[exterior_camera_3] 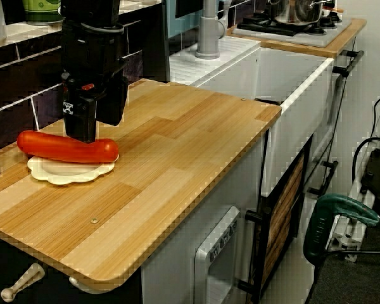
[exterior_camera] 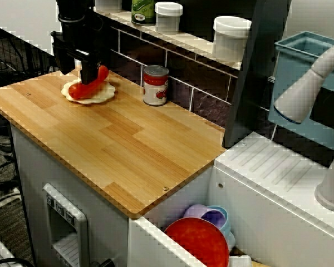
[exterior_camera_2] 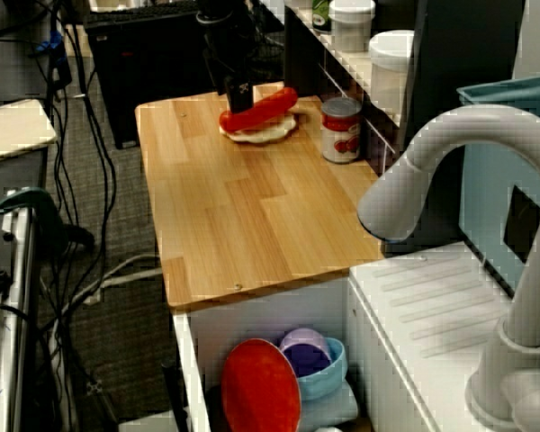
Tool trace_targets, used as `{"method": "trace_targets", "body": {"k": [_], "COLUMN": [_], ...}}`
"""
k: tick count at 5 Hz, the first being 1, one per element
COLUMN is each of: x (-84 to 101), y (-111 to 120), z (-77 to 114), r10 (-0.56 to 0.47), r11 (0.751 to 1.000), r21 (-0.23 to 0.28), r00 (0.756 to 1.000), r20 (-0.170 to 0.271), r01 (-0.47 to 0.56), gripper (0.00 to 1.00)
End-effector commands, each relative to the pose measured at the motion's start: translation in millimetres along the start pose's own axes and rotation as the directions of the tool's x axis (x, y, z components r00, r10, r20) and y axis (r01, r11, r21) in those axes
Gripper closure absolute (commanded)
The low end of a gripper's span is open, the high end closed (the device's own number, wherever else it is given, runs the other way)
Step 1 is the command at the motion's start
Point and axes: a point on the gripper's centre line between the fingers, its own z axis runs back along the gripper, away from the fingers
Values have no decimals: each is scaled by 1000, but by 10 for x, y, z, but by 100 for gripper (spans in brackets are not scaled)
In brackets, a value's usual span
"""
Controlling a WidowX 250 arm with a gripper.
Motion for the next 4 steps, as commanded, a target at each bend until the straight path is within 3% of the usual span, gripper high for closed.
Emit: {"method": "trace_targets", "body": {"k": [1, 4], "x": [67, 142], "y": [15, 38], "z": [60, -62], "r10": [81, 147], "r11": [997, 989], "r21": [6, -14], "r00": [996, 989], "r20": [46, 23], "r01": [-81, -147], "gripper": [0, 0]}}
